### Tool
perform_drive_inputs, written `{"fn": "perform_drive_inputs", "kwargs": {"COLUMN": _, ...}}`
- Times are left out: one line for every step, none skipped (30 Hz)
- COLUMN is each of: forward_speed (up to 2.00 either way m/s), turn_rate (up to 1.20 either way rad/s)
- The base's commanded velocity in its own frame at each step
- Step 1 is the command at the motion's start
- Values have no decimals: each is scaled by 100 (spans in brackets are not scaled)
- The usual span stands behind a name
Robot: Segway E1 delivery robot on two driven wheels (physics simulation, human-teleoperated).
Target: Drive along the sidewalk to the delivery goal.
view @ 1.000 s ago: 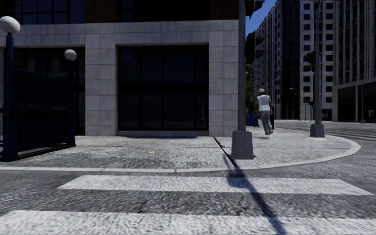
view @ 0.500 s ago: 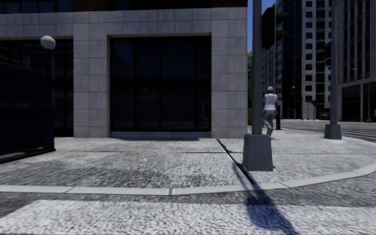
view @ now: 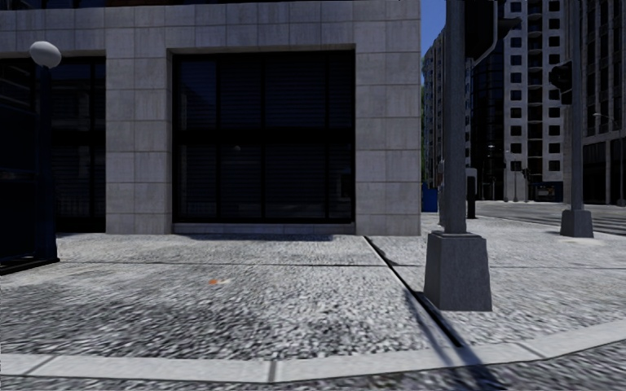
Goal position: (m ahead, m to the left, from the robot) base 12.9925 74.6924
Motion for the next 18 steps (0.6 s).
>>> {"fn": "perform_drive_inputs", "kwargs": {"forward_speed": 111, "turn_rate": 0}}
{"fn": "perform_drive_inputs", "kwargs": {"forward_speed": 111, "turn_rate": 0}}
{"fn": "perform_drive_inputs", "kwargs": {"forward_speed": 111, "turn_rate": 0}}
{"fn": "perform_drive_inputs", "kwargs": {"forward_speed": 111, "turn_rate": 0}}
{"fn": "perform_drive_inputs", "kwargs": {"forward_speed": 111, "turn_rate": 0}}
{"fn": "perform_drive_inputs", "kwargs": {"forward_speed": 111, "turn_rate": 0}}
{"fn": "perform_drive_inputs", "kwargs": {"forward_speed": 111, "turn_rate": 0}}
{"fn": "perform_drive_inputs", "kwargs": {"forward_speed": 111, "turn_rate": 0}}
{"fn": "perform_drive_inputs", "kwargs": {"forward_speed": 111, "turn_rate": 0}}
{"fn": "perform_drive_inputs", "kwargs": {"forward_speed": 111, "turn_rate": 0}}
{"fn": "perform_drive_inputs", "kwargs": {"forward_speed": 111, "turn_rate": 0}}
{"fn": "perform_drive_inputs", "kwargs": {"forward_speed": 111, "turn_rate": 0}}
{"fn": "perform_drive_inputs", "kwargs": {"forward_speed": 111, "turn_rate": 0}}
{"fn": "perform_drive_inputs", "kwargs": {"forward_speed": 111, "turn_rate": 0}}
{"fn": "perform_drive_inputs", "kwargs": {"forward_speed": 111, "turn_rate": 0}}
{"fn": "perform_drive_inputs", "kwargs": {"forward_speed": 111, "turn_rate": 0}}
{"fn": "perform_drive_inputs", "kwargs": {"forward_speed": 111, "turn_rate": 0}}
{"fn": "perform_drive_inputs", "kwargs": {"forward_speed": 111, "turn_rate": 0}}
